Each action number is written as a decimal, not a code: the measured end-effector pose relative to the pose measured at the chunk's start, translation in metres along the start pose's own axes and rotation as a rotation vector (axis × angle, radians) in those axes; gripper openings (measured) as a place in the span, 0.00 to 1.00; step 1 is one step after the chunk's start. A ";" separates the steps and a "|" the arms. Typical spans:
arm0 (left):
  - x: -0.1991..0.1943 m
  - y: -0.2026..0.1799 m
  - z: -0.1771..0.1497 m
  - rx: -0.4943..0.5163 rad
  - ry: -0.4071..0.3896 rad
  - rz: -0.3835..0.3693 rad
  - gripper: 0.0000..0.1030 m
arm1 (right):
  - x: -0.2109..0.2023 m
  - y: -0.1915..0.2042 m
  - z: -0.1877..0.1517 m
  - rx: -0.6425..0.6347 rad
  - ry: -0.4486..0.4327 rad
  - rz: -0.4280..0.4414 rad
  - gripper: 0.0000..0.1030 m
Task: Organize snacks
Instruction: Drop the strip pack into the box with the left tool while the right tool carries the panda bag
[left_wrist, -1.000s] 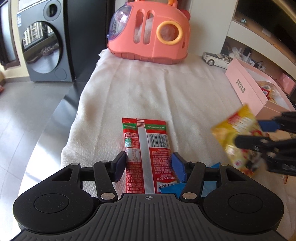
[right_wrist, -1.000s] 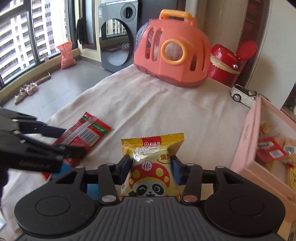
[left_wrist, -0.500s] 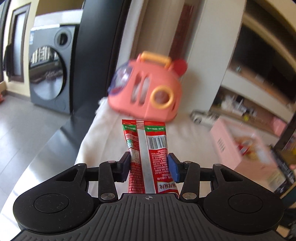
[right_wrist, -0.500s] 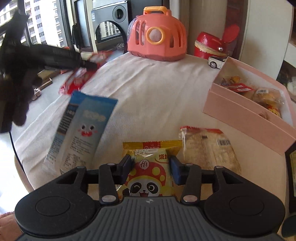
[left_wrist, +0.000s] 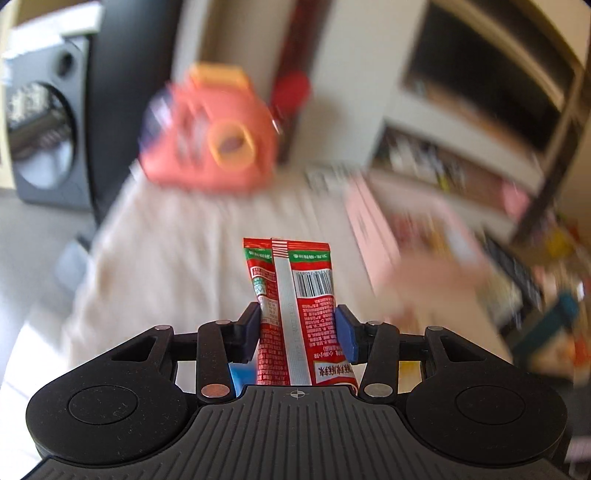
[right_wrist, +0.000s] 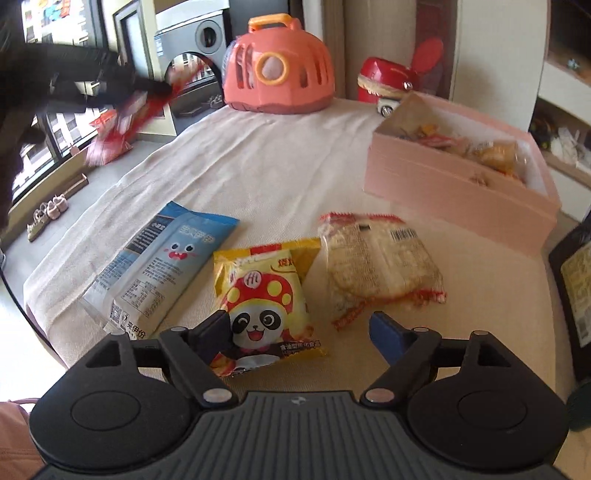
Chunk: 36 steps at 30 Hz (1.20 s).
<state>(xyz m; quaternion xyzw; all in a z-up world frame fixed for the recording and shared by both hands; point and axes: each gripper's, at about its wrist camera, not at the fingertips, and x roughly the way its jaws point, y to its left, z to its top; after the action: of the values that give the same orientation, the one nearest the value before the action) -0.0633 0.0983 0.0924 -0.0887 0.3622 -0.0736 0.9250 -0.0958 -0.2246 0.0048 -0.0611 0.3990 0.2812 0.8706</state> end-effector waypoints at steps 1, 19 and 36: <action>0.004 -0.005 -0.010 0.015 0.035 -0.002 0.47 | 0.000 -0.003 0.000 0.024 0.004 0.007 0.82; 0.020 -0.008 -0.036 0.021 0.150 -0.044 0.47 | 0.019 0.032 0.026 -0.203 0.093 0.021 0.56; 0.168 -0.121 0.113 0.077 -0.010 -0.287 0.50 | -0.025 -0.038 0.040 -0.175 0.037 -0.083 0.55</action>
<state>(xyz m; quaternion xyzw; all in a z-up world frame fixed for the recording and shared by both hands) 0.1269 -0.0404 0.0900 -0.1043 0.3379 -0.2186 0.9095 -0.0622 -0.2538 0.0452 -0.1588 0.3860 0.2776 0.8653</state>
